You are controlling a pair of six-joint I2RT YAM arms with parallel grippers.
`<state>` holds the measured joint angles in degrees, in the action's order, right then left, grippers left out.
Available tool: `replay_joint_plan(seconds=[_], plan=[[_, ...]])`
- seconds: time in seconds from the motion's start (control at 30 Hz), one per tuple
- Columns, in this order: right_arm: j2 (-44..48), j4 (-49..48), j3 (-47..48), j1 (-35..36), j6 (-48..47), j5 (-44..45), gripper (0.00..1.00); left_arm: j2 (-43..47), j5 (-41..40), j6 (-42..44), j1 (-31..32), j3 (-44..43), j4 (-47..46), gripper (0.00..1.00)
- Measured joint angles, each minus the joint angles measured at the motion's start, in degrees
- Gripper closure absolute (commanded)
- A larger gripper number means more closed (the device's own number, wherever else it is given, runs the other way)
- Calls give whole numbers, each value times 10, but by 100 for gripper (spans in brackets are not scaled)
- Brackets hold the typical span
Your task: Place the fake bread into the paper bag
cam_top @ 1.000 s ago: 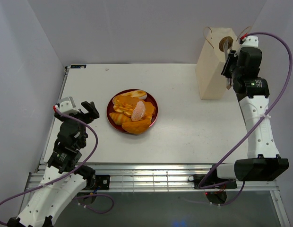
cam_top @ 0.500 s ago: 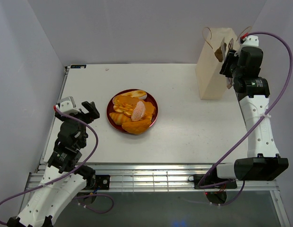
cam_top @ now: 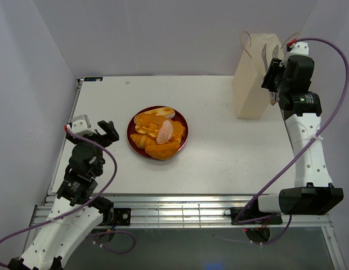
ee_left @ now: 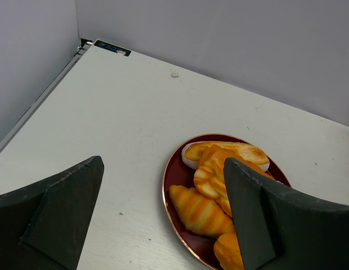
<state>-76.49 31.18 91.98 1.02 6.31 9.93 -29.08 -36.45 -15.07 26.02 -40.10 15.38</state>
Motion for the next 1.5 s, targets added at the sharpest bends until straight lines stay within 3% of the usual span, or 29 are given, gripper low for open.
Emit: replay_joint_plan(seconds=[0.33,0.67,1.07,1.5], plan=[[1,1,4,-2,4,-45,50,0,0,0,0,0,0,2],[64,-22,-23,12,31,-167,48,0,0,0,1,0,0,2],[82,-36,-66,208,7,-169,46,-9,0,0,2,0,0,2],[115,-62,-276,295,-2,-188,46,-12,0,0,3,1,-3,2]])
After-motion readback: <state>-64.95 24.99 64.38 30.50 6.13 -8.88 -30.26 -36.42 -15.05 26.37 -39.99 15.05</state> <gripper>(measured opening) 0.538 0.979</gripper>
